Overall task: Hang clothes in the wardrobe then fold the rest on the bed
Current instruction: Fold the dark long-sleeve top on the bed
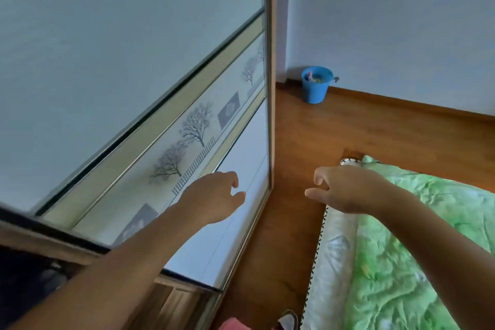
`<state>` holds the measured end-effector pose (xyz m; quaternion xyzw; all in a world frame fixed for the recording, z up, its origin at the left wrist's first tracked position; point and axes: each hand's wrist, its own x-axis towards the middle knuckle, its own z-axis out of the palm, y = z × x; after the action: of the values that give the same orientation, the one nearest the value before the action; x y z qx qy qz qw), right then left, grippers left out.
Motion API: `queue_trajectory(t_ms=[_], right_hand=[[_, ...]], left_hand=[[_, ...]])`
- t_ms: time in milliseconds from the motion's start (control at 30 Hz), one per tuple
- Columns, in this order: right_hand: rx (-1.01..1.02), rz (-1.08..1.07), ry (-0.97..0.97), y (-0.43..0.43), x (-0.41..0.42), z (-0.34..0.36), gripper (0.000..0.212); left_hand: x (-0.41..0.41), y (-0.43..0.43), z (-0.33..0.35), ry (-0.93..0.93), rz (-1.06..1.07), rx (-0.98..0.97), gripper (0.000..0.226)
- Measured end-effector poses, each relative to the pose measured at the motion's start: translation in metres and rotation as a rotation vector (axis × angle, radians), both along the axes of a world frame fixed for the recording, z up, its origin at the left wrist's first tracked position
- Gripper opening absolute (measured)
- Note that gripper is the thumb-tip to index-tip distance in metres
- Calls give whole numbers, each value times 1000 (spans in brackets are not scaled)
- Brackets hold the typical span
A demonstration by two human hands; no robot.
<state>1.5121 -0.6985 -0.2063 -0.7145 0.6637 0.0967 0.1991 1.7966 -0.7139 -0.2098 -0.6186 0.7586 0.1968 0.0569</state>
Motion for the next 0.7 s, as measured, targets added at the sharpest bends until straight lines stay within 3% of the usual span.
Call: queue_trajectory(t_ms=[267, 700], right_hand=[[-7, -283, 0, -2, -105, -5, 48], [34, -842, 73, 1, -244, -21, 50]], left_hand=[[-131, -87, -4, -12, -246, -5, 28], [-385, -216, -46, -18, -849, 7, 22]])
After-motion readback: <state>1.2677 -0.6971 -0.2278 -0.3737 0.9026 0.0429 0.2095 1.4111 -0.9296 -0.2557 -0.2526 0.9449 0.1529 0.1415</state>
